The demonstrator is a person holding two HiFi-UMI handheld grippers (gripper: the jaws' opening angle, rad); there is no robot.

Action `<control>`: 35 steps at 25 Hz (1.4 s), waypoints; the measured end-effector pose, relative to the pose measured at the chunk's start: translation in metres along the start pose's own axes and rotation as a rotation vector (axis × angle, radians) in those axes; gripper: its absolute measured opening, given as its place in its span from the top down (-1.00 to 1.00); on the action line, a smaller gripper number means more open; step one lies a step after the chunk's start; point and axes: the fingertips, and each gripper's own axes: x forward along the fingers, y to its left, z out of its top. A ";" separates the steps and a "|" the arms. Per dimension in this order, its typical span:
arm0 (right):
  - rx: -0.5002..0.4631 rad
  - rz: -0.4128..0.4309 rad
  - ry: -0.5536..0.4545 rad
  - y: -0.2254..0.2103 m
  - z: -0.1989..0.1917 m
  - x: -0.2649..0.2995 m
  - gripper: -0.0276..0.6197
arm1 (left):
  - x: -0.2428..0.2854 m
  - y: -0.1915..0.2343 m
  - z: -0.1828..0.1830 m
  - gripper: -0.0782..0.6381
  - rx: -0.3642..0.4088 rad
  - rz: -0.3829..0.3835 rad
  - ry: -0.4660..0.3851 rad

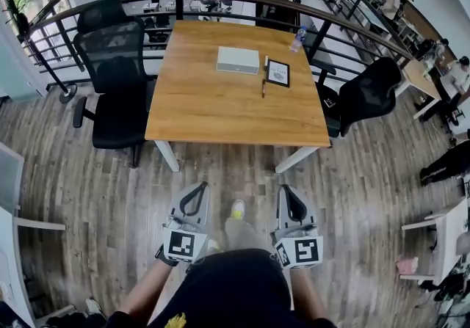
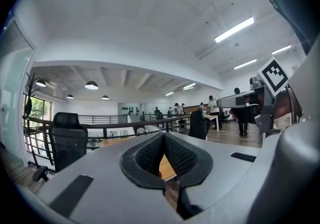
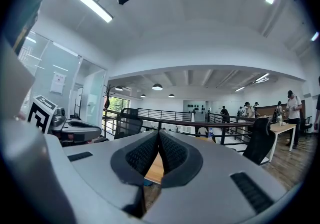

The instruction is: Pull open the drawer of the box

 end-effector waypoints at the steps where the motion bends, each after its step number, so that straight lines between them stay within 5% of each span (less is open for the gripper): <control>1: 0.002 -0.002 0.001 -0.002 -0.001 0.005 0.93 | 0.005 0.003 0.000 0.73 0.001 -0.001 -0.002; 13: 0.022 0.040 -0.048 -0.057 -0.013 0.105 0.93 | 0.101 0.025 -0.021 0.73 -0.031 0.020 0.059; 28: 0.092 0.084 -0.029 -0.168 -0.032 0.227 0.93 | 0.261 0.047 -0.001 0.73 0.001 0.067 0.101; 35: 0.123 0.143 -0.010 -0.186 -0.049 0.257 0.93 | 0.302 0.042 0.015 0.73 -0.010 0.094 0.087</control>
